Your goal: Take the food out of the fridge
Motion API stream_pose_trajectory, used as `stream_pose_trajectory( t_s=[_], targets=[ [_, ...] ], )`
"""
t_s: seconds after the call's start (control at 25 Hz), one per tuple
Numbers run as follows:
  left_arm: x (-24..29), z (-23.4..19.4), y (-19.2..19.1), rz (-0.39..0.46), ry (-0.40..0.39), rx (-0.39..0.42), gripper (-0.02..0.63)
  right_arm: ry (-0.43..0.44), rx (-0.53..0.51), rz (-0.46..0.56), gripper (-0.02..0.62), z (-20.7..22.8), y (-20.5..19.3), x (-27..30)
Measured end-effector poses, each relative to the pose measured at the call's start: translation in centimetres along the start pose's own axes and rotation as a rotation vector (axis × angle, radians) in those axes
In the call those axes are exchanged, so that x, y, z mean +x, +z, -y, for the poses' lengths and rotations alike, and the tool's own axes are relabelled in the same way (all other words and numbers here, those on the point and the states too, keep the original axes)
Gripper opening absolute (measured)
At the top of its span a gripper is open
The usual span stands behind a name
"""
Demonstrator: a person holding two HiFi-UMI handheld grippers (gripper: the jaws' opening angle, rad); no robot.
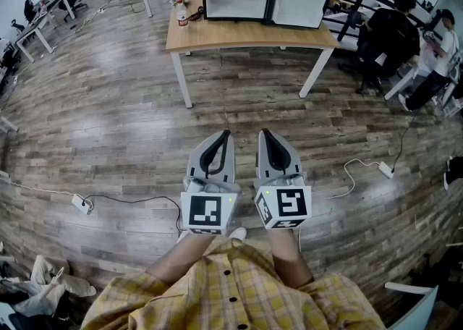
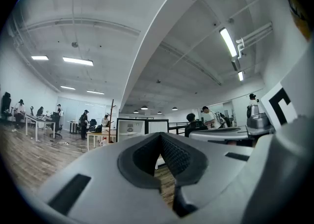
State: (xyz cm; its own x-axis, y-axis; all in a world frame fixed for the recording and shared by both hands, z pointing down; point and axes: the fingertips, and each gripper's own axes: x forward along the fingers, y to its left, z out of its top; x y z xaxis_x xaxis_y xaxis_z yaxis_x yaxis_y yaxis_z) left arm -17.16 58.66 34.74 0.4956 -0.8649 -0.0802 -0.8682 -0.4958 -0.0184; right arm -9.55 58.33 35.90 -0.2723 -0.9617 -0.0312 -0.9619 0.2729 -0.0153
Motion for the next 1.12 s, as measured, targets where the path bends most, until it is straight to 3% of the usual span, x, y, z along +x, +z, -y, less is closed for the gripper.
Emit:
stream_pose_trajectory(
  t_s=[0.56, 0.84, 1.12],
  targets=[
    [0.5, 1.2, -1.4, -0.017, -0.001, -0.035, 0.007, -0.006, -0.003, 0.006, 0.006, 1.6, -0.4, -1.2],
    [4.9, 1.0, -2.0, 0.006, -0.025, -0.025, 0.006, -0.030, -0.012, -0.005, 0.006, 4.8, -1.2, 1.6],
    [12.6, -1.6, -4.1, -0.022, -0.035, -0.048, 0.008, -0.051, -0.007, -0.009, 0.006, 8.9, -2.1, 8.7]
  ],
)
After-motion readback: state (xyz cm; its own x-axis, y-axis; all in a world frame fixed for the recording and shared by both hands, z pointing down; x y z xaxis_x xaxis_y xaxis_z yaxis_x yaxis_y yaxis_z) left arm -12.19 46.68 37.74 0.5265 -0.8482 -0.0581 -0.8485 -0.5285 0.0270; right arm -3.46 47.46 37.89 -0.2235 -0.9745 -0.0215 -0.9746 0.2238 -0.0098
